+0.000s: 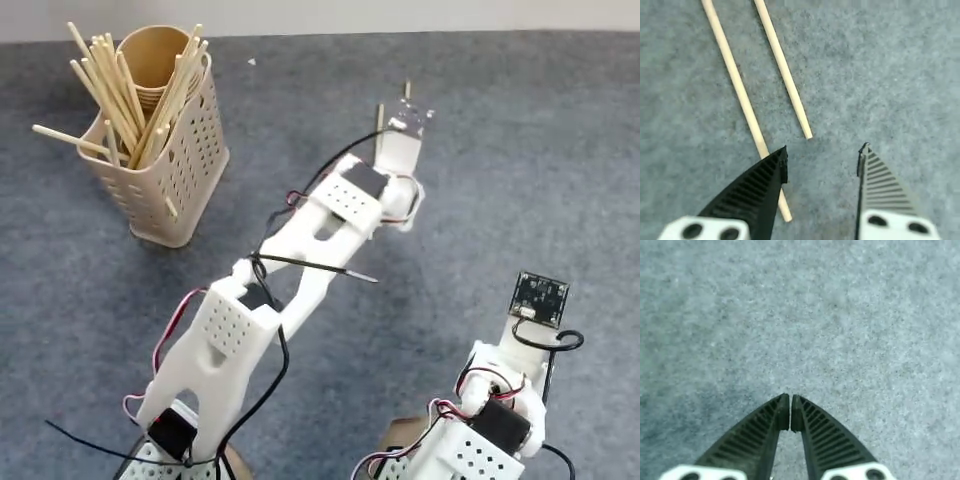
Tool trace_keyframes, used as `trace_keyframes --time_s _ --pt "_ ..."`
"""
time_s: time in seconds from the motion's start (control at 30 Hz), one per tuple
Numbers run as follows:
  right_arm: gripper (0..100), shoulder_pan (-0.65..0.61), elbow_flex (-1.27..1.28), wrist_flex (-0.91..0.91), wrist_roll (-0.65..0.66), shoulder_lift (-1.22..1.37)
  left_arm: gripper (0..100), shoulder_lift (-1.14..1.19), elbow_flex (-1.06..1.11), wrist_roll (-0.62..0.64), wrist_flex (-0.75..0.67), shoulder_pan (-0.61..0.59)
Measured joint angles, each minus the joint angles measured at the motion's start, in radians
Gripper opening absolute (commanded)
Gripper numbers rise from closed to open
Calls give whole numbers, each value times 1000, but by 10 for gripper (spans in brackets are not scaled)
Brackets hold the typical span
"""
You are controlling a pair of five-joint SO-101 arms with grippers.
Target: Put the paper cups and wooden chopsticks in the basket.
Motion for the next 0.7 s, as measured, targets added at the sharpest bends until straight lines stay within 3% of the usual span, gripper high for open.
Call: trace_keyframes --time_s 0.37,0.7 --pt "27 0 0 2 0 0 180 63 -38 0 5 -60" --pt "27 -2 0 2 0 0 179 288 -285 5 11 -69"
